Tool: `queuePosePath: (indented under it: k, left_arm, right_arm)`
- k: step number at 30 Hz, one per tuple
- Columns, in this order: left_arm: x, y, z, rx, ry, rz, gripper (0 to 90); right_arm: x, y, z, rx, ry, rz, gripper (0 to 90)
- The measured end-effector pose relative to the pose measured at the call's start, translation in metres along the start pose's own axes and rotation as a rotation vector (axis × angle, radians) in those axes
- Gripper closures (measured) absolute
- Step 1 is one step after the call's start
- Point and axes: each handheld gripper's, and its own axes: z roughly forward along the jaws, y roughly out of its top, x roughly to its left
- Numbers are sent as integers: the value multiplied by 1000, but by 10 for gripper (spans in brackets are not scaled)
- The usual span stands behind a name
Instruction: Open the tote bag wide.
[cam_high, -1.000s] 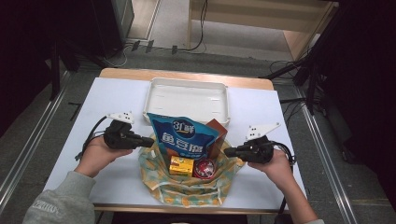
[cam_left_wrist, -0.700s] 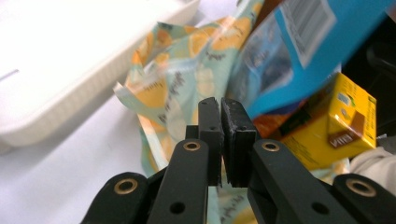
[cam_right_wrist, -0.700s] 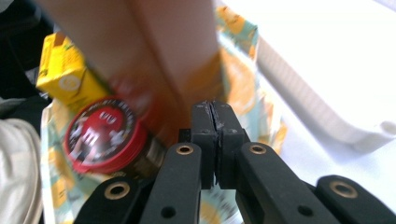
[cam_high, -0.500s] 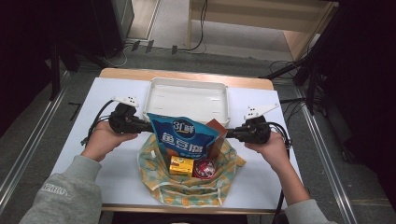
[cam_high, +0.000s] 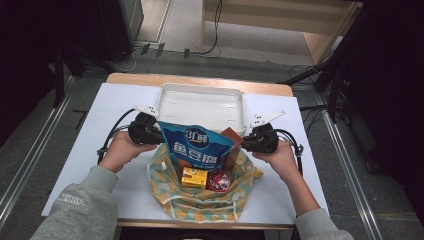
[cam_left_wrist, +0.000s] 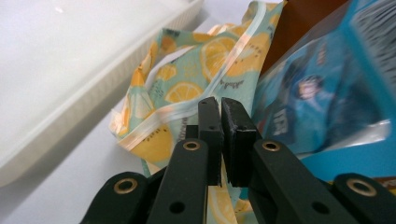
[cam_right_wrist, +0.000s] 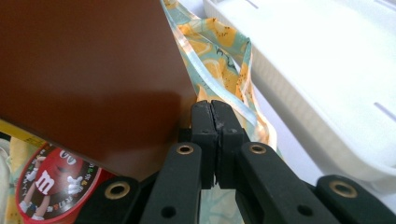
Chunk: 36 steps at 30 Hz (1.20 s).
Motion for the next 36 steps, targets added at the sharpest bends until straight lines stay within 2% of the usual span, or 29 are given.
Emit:
queuePosePath:
  k: [3,7,9,17,23,31,36]
  left_arm:
    - [1,-5,6,-2,-9,-8,878]
    - [3,-13,14,28,-1,-17,878]
    - [5,-16,16,19,-1,-19,878]
    - [9,-26,25,45,7,-39,878]
    - [11,-33,30,46,6,-56,878]
    - [14,-39,31,39,23,-62,878]
    - [16,-42,33,36,19,-70,878]
  right_arm:
    - [0,-4,4,10,2,1,900]
    - [1,-10,7,9,2,-2,900]
    - [0,-14,9,8,-2,-5,900]
    - [-5,-29,17,18,-23,14,900]
    - [-8,-36,21,33,-27,34,900]
    - [-14,-45,24,23,-28,65,900]
    - [-16,-50,28,32,-29,64,900]
